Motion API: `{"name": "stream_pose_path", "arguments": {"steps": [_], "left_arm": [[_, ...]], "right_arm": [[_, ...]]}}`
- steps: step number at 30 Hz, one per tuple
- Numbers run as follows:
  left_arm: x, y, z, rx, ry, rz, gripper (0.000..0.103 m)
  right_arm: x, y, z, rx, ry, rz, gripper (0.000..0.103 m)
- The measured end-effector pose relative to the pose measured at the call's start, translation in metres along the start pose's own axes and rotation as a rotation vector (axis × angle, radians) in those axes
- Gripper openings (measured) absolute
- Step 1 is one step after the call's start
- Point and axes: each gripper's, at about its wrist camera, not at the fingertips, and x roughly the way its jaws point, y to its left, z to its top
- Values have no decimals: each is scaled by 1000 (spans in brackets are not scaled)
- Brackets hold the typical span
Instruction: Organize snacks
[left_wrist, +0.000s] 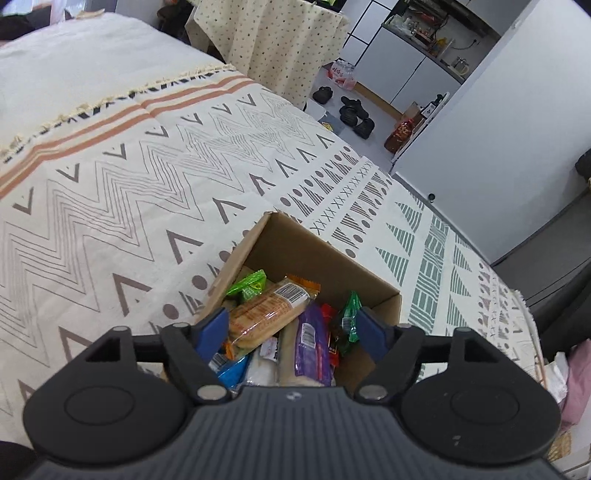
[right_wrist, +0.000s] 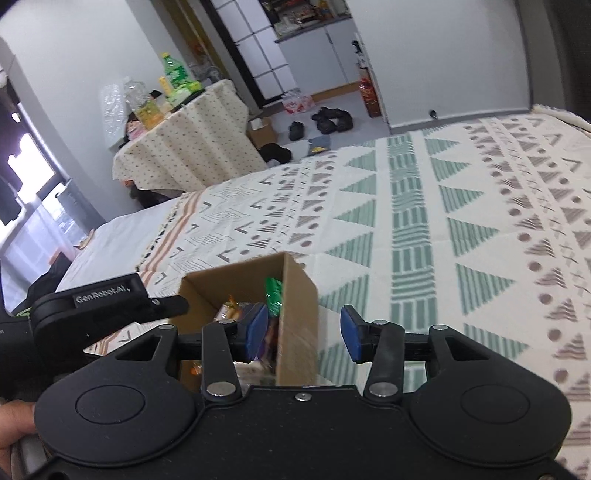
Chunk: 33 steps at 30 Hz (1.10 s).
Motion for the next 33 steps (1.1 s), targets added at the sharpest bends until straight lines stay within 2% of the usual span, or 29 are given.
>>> {"name": "stream_pose_path", "arguments": {"steps": [2, 4, 8, 10, 21, 28, 33], "left_arm": [[-4, -6, -1, 17, 5, 14, 81], [-10, -14, -2, 30, 14, 10, 81], [-27, -29, -8, 84, -2, 24, 86], [-34, -35, -12, 109, 0, 23, 88], [-79, -42, -29, 153, 6, 12, 95], [-107, -47, -39, 181, -15, -3, 103], [-127, -49, -44, 199, -23, -28, 103]], "right_arm": [[-6, -4, 0, 16, 3, -13, 46], [-16, -7, 0, 26, -11, -24, 54], [-36, -11, 2, 29, -40, -43, 62], [-47, -13, 3, 34, -59, -41, 69], [-94, -22, 3, 69, -136, -47, 95], [-114, -26, -2, 83, -138, -57, 99], [-134, -22, -4, 68, -172, -64, 100]]}}
